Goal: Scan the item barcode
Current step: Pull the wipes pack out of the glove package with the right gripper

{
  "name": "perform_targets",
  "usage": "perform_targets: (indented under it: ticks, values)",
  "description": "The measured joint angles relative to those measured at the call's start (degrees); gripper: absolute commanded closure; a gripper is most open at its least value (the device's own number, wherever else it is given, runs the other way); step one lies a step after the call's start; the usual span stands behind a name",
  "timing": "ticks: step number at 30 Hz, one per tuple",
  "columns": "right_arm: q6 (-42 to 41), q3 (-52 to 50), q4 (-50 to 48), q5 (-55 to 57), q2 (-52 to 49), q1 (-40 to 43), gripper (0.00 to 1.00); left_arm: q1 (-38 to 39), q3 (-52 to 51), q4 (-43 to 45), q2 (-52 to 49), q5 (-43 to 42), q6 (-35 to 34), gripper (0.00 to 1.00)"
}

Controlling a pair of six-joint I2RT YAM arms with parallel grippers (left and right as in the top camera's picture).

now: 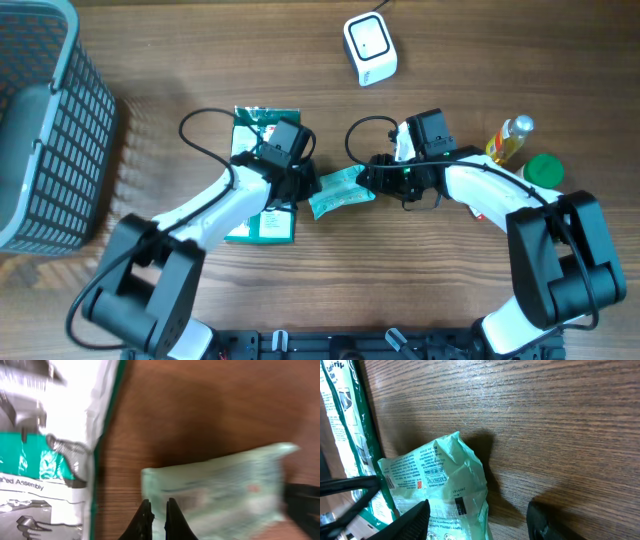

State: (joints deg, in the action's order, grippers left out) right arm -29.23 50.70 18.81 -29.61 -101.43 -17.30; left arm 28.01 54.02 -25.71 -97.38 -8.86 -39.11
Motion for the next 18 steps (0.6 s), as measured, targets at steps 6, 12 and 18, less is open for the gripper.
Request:
perform_targets:
  ticks: [6,12,18]
  values:
    - [0.00,0.00,-0.02,-0.04,-0.04,0.00,0.37,-0.02,1.77,-1.62,2.73,-0.50,0.07,0.96]
    - [0.00,0.00,-0.07,-0.20,-0.04,0.00,0.37,0.00,1.77,-1.68,-0.33,-2.73,0.24,0.95]
    - [0.00,0.00,-0.20,-0.39,-0.07,0.00,0.38,0.22,1.97,-1.66,-4.24,-3.06,0.24,0.96]
